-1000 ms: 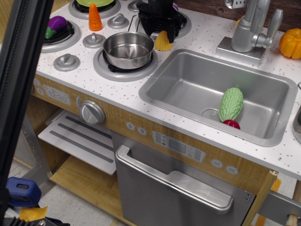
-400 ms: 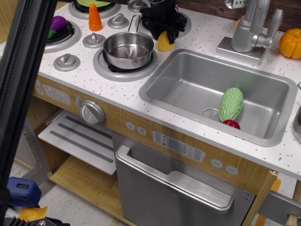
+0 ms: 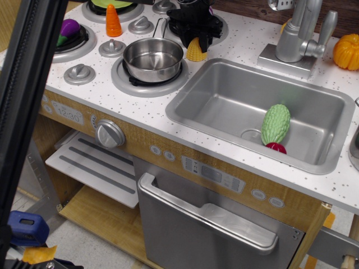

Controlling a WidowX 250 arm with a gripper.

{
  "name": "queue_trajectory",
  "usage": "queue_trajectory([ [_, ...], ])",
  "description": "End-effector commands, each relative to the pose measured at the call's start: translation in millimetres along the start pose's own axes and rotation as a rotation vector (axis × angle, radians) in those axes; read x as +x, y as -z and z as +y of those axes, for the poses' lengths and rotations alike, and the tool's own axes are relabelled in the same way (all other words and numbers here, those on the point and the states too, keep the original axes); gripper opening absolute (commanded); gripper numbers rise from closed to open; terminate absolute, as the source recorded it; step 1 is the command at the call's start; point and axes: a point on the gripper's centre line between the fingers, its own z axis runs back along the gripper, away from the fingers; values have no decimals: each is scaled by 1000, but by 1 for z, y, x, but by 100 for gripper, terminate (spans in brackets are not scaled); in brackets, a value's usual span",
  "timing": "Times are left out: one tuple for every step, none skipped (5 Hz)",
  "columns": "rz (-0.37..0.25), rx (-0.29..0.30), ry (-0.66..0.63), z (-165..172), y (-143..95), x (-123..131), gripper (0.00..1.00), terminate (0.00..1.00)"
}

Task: Put corn in pan which is on stove

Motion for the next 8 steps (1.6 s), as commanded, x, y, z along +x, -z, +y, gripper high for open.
queue_trajectory([
  [-108,84,23,2,-70,29,0,0],
  [-126,124,36,7,-85,28,0,0],
  [-131,157,35,7,-99,26,0,0],
  [-120,187,35,12,-115,20,0,0],
  [-106,200,26,18,-129,9,0,0],
  [-97,196,8,24,-135,-7,0,0],
  [-91,180,-17,30,-132,-21,0,0],
  [-101,167,-33,35,-122,-33,0,0],
])
